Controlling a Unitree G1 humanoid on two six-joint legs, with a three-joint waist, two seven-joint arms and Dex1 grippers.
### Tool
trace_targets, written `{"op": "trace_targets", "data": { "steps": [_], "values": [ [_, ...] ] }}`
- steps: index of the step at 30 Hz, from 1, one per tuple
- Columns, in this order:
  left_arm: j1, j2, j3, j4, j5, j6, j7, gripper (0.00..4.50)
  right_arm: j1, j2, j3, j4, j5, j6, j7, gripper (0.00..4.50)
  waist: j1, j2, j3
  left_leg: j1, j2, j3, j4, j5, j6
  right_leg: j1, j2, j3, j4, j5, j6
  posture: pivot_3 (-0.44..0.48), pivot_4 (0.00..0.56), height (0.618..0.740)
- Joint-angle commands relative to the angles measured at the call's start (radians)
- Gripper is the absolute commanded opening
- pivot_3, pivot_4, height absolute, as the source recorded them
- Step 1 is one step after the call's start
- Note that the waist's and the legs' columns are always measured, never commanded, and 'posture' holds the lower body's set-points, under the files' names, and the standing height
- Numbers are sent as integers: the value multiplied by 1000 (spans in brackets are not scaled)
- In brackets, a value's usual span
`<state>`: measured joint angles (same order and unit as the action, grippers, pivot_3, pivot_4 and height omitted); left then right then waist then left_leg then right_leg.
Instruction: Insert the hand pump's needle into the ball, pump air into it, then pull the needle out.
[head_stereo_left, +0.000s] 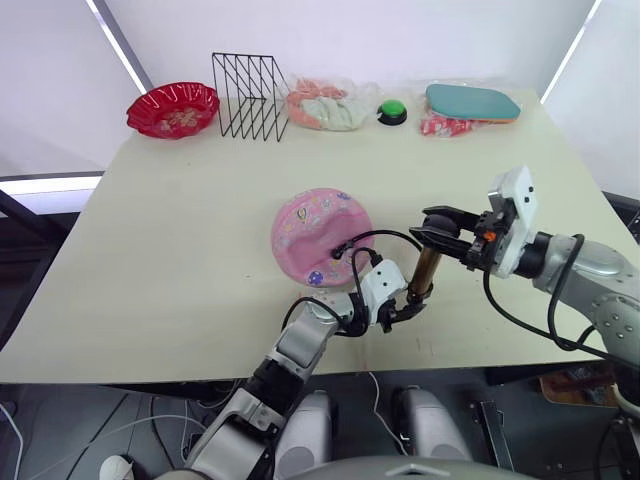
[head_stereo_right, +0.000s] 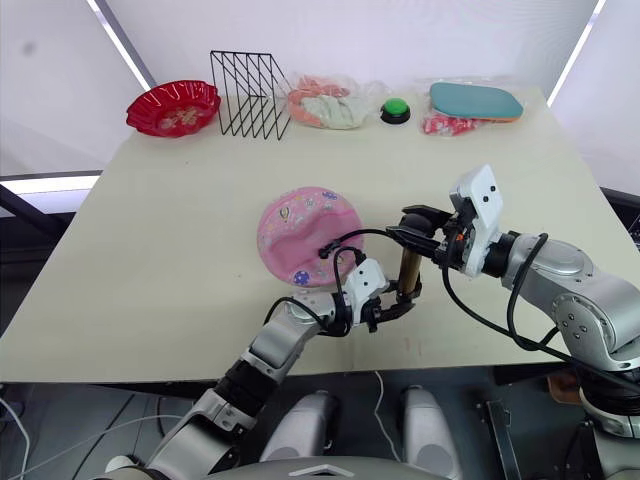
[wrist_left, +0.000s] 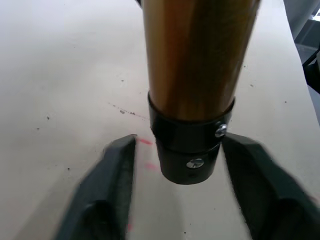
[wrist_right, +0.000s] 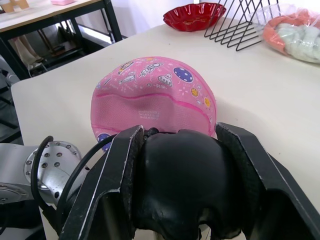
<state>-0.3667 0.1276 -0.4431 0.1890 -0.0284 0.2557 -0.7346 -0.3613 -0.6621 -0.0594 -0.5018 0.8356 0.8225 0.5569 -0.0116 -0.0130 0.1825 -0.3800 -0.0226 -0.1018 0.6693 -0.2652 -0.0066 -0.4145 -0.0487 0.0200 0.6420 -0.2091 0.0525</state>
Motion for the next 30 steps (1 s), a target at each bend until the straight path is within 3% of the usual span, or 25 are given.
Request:
{"op": "trace_targets", "data": {
  "steps": [1, 13, 30],
  "values": [
    [-7, -17, 0, -12, 1, -24, 6, 945, -13, 5, -34, -43, 22, -4, -1, 1788, 0, 0, 0, 0, 0, 0, 0, 0, 0, 0, 0, 0, 0, 0, 0, 0, 150, 740],
    [-8, -24, 0, 2, 21, -59, 18, 946, 11, 14, -21, -37, -3, -11, -12, 1788, 0, 0, 0, 0, 0, 0, 0, 0, 0, 0, 0, 0, 0, 0, 0, 0, 150, 740],
    [-50, -59, -20, 344, 146, -298, 91, 946, 88, 38, 55, -1, -210, -177, 69, 1787, 2, 0, 0, 0, 0, 0, 0, 0, 0, 0, 0, 0, 0, 0, 0, 0, 150, 740]
  ]
}}
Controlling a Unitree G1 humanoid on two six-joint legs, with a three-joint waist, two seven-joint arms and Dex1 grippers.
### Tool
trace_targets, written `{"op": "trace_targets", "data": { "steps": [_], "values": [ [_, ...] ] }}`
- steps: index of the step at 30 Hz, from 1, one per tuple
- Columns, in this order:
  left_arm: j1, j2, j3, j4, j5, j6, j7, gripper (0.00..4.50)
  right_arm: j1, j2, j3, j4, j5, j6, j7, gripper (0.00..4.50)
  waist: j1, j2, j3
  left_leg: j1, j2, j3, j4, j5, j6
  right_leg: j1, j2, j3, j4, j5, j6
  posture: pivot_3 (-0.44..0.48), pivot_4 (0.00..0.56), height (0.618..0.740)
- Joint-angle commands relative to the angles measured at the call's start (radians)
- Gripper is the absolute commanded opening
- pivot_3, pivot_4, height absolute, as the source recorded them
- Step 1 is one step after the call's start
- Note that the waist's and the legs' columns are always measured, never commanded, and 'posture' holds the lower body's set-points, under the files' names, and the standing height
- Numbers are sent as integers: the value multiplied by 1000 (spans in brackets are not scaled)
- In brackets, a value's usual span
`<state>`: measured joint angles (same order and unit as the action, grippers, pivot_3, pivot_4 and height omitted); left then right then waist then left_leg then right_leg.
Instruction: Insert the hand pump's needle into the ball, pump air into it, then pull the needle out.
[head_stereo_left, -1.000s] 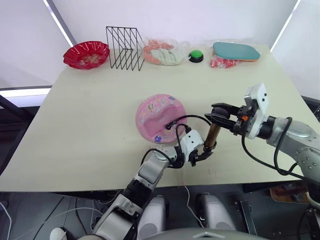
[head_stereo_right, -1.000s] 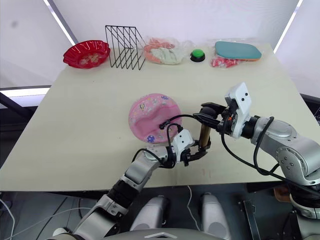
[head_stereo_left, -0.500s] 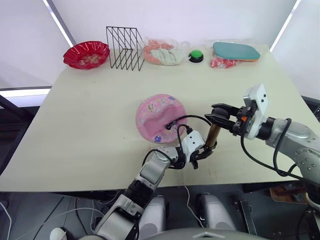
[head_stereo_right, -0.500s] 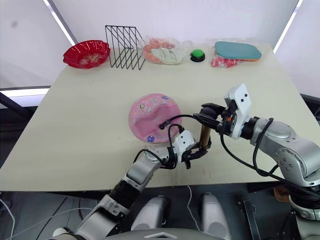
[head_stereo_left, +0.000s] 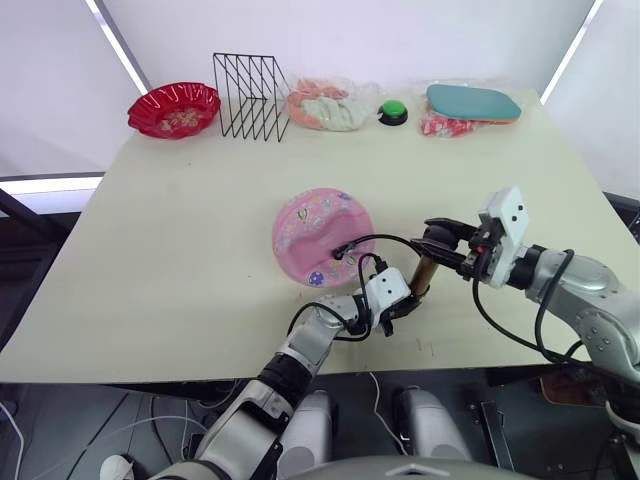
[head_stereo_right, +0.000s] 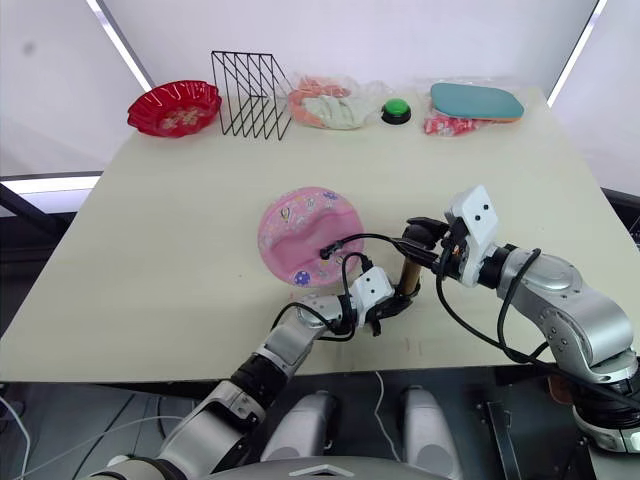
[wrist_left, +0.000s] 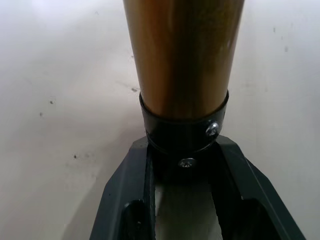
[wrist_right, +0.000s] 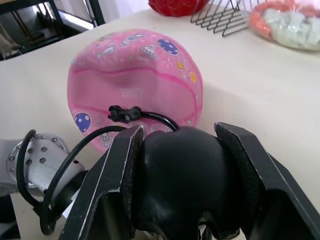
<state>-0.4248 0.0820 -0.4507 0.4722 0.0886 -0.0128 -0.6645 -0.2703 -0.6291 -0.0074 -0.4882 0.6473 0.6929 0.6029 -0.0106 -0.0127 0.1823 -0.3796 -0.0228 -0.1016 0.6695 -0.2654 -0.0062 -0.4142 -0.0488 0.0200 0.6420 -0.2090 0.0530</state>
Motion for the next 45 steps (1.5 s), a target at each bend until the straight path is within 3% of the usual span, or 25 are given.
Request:
{"op": "trace_targets", "data": {
  "steps": [1, 9, 17, 23, 32, 38, 42, 45],
  "values": [
    [10, -16, -11, 75, 31, -38, 25, 946, -12, 11, -3, -19, -19, -47, 22, 1787, 1, 0, 0, 0, 0, 0, 0, 0, 0, 0, 0, 0, 0, 0, 1, 0, 150, 740],
    [21, -9, -3, 115, 38, -61, 15, 946, -106, -18, -95, -100, 93, 48, 12, 1787, 2, 0, 0, 0, 0, 0, 1, 0, 1, 1, 0, 1, 0, 2, 3, 0, 150, 740],
    [24, -2, -2, 142, 40, -65, 4, 946, -296, -140, -249, -110, 362, 273, -79, 1787, 2, 0, 0, 0, 0, 0, 1, 0, 1, 1, -1, 0, 0, 2, 3, 0, 150, 740],
    [25, -4, 1, 149, 37, -67, 3, 946, -335, -202, -228, -93, 402, 323, -82, 1787, 4, 0, 0, 0, 0, 0, 1, 0, 1, 1, -1, 0, -1, 2, 3, 0, 150, 740],
    [53, 3, 3, 110, 36, -51, 7, 946, -121, -120, -26, -17, 137, 98, 12, 1787, -4, -3, -15, 2, 0, 1, 0, 0, 1, 2, -1, 1, -1, 2, 3, 0, 150, 740],
    [78, 6, 1, 70, 37, -27, 13, 946, 15, -34, 121, 138, -72, -129, 91, 1786, -6, -4, -28, 5, 2, 1, -2, 0, 1, 4, 1, 0, -1, 1, 3, 0, 150, 740],
    [83, 12, 4, 56, 39, -14, 13, 946, 31, -9, 155, 189, -153, -204, 118, 1786, -8, -6, -30, 8, 3, 2, -4, 0, 1, 5, 2, 0, -1, 1, 2, 0, 150, 740],
    [81, 10, 4, 62, 40, -13, 14, 946, -53, -20, 82, 150, -99, -162, 123, 1786, -10, -5, -30, 11, 4, 3, -5, 0, 1, 7, 2, 2, -1, 1, 2, 0, 150, 740]
  ]
}}
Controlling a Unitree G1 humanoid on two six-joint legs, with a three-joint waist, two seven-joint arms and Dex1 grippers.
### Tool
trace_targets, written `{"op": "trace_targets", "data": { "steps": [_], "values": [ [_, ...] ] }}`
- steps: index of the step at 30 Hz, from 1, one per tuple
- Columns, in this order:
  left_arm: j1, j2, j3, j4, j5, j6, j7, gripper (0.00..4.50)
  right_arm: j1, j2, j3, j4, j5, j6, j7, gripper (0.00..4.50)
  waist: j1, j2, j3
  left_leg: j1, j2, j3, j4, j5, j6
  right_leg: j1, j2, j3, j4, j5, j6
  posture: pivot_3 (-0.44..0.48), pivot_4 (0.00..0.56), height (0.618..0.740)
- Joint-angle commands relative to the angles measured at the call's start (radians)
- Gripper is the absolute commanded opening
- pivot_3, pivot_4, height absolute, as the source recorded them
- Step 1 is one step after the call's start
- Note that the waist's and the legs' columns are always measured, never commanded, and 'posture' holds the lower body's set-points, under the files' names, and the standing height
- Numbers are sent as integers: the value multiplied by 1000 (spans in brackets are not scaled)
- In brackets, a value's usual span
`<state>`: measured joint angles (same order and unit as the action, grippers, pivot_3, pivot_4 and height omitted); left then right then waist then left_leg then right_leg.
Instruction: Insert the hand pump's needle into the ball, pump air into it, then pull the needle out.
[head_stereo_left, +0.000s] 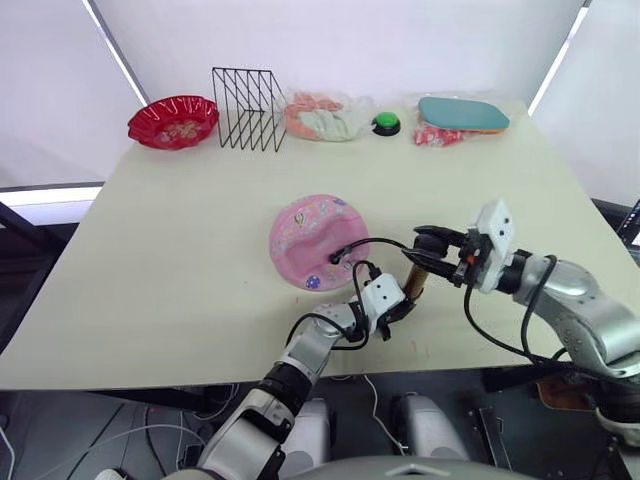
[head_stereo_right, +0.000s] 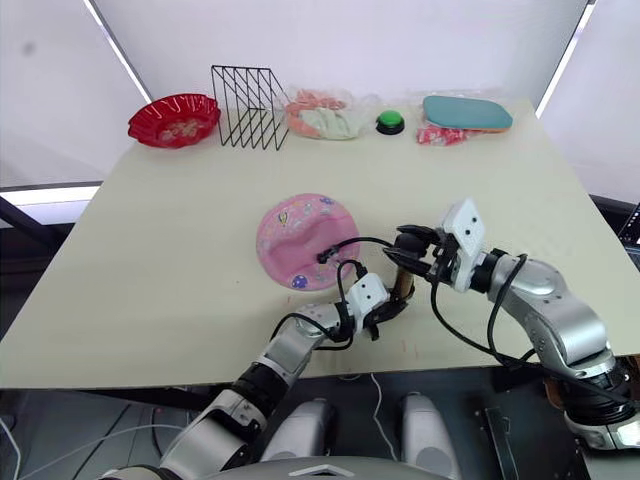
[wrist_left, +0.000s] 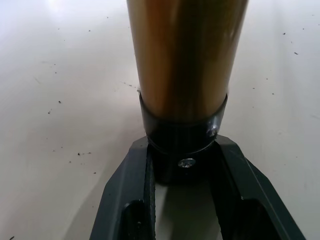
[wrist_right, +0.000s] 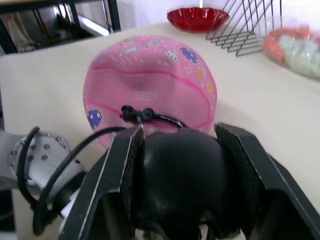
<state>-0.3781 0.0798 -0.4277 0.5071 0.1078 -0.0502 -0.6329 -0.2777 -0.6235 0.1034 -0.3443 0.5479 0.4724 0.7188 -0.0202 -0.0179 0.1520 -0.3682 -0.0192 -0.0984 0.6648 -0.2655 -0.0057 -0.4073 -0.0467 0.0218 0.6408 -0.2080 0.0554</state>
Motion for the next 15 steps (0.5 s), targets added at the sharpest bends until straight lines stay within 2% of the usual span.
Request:
{"op": "trace_targets", "data": {
  "steps": [1, 4, 8, 15],
  "values": [
    [35, 12, -18, 29, 21, 23, -17, 946, -75, -36, -58, -14, 29, 90, 5, 1786, 0, 1, 2, 0, 0, 0, 0, 0, 0, 0, 0, 0, 0, 0, 0, 0, 150, 740],
    [38, 13, -16, 28, 20, 24, -19, 946, -120, -60, -103, -57, 82, 168, -2, 1786, 5, 2, 3, -1, 0, -1, 0, 0, 0, 0, 0, -1, 0, 0, 0, 0, 150, 740],
    [53, 27, -13, 26, 18, 16, -31, 946, -217, -105, -208, -141, 240, 320, -30, 1786, 5, 5, 5, -10, -1, -1, 1, 0, 0, -8, -1, 0, 0, 0, 0, 0, 150, 740],
    [54, 28, -11, 45, 20, 4, -36, 946, -375, -179, -314, -139, 412, 492, -89, 1785, 6, 6, 7, -12, -2, -2, 1, 0, 1, -8, -1, -1, -2, 0, -1, 0, 150, 740]
  ]
}}
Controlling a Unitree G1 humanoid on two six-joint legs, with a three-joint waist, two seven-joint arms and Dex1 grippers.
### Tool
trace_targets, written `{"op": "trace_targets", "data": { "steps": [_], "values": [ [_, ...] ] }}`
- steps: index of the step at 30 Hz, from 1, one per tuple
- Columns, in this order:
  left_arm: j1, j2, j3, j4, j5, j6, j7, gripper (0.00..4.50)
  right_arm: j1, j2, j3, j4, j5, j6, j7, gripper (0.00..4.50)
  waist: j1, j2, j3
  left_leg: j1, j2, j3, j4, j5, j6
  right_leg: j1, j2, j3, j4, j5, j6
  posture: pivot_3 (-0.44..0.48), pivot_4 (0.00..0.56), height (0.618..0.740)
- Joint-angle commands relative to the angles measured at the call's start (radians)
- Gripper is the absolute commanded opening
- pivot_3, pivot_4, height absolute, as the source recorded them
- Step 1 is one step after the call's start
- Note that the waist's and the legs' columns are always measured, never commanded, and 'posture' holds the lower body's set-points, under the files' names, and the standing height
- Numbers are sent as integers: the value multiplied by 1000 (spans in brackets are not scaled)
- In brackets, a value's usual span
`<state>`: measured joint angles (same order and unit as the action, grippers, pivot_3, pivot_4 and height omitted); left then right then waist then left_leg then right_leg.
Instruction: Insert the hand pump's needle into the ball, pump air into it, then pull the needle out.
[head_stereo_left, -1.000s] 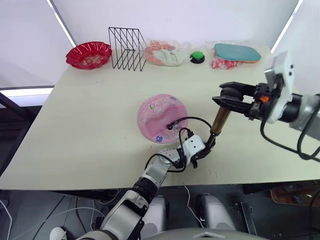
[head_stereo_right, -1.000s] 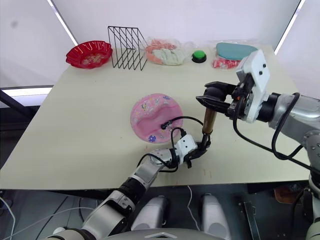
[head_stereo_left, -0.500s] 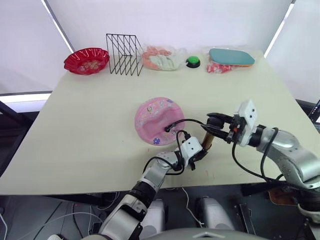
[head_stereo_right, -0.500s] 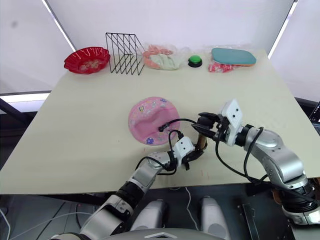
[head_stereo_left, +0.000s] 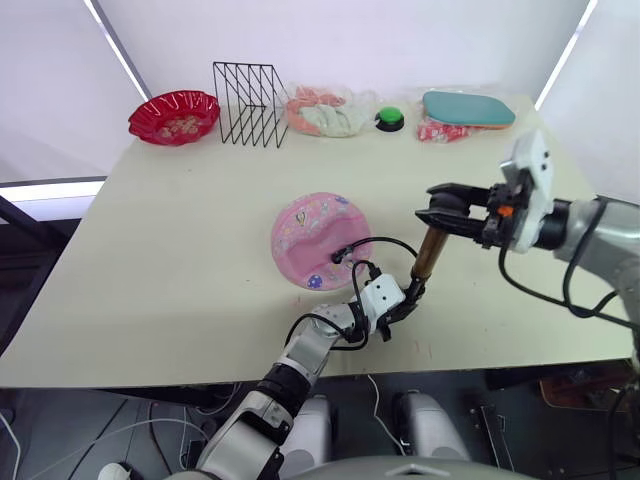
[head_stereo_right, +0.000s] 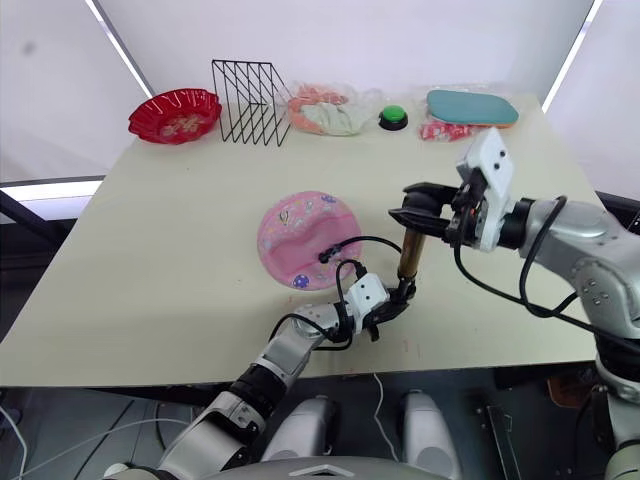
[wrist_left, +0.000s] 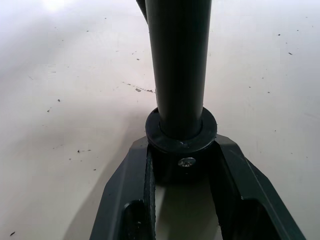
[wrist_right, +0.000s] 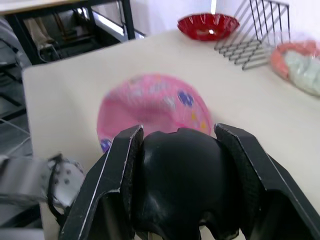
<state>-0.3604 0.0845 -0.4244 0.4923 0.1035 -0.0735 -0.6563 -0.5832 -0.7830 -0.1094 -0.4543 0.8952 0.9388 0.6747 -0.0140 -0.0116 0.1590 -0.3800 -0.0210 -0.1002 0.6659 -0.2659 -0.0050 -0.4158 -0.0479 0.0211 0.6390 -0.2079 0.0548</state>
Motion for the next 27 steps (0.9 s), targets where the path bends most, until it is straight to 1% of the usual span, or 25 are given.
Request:
{"op": "trace_targets", "data": {
  "steps": [1, 5, 13, 16, 19, 21, 23, 24, 25, 27],
  "values": [
    [35, 22, -14, 63, 25, 27, -12, 946, -87, -25, -111, -25, 86, 45, -55, 1785, 0, 0, 0, 0, 0, 0, 0, 0, 0, 0, 0, 0, 0, 0, 0, 0, 150, 740],
    [31, 14, -14, 69, 23, 31, -10, 946, -100, -38, -110, -34, 103, 62, -59, 1785, 1, 0, 0, 0, 0, 0, 0, 0, 0, 0, 0, 0, 0, 0, 0, 0, 150, 740],
    [29, 7, -18, 74, 27, 33, -3, 946, 112, 17, 35, -32, -102, -131, 3, 1785, 0, -1, -2, 3, 0, 1, 0, 0, 0, 4, 0, 0, -1, 0, 1, 0, 150, 740],
    [37, 6, -20, 60, 28, 40, 1, 946, 229, 55, 163, 25, -245, -280, 56, 1785, -1, -3, -7, 4, 1, 0, 0, 0, 0, 4, 0, -1, -1, 0, 1, 0, 150, 740],
    [41, 7, -20, 52, 29, 44, 3, 946, 294, 119, 235, 97, -314, -361, 76, 1759, -3, -4, -10, 6, 1, 1, 0, 0, 0, 5, 1, 0, -1, 0, 1, 0, 150, 740],
    [43, 7, -21, 44, 30, 48, 1, 946, 342, 152, 299, 182, -388, -443, 112, 1758, -4, -5, -11, 9, 1, 1, -1, 0, 0, 8, 1, 0, -1, 0, 1, 0, 150, 740],
    [45, 9, -23, 39, 31, 51, -1, 946, 363, 168, 330, 234, -433, -489, 138, 1758, -4, -8, -13, 13, 2, 1, -2, 0, 0, 10, 1, 0, -1, -1, 0, 0, 150, 740],
    [45, 10, -24, 36, 32, 53, -2, 946, 365, 175, 337, 258, -455, -509, 145, 1758, -4, -8, -14, 18, 3, 2, -6, 0, 0, 13, 1, 0, -2, -4, 0, 0, 150, 740],
    [45, 11, -25, 32, 32, 54, -3, 946, 358, 181, 329, 273, -464, -518, 147, 1758, -7, -6, -16, 20, 3, 2, -7, 0, 0, 15, 1, 0, -3, -5, 0, 0, 150, 740],
    [45, 13, -24, 26, 32, 58, -3, 946, 341, 192, 311, 281, -469, -527, 144, 1758, -7, -6, -19, 21, 4, 3, -12, 0, 0, 16, 1, 0, -5, -5, 0, 0, 150, 740]
  ]
}}
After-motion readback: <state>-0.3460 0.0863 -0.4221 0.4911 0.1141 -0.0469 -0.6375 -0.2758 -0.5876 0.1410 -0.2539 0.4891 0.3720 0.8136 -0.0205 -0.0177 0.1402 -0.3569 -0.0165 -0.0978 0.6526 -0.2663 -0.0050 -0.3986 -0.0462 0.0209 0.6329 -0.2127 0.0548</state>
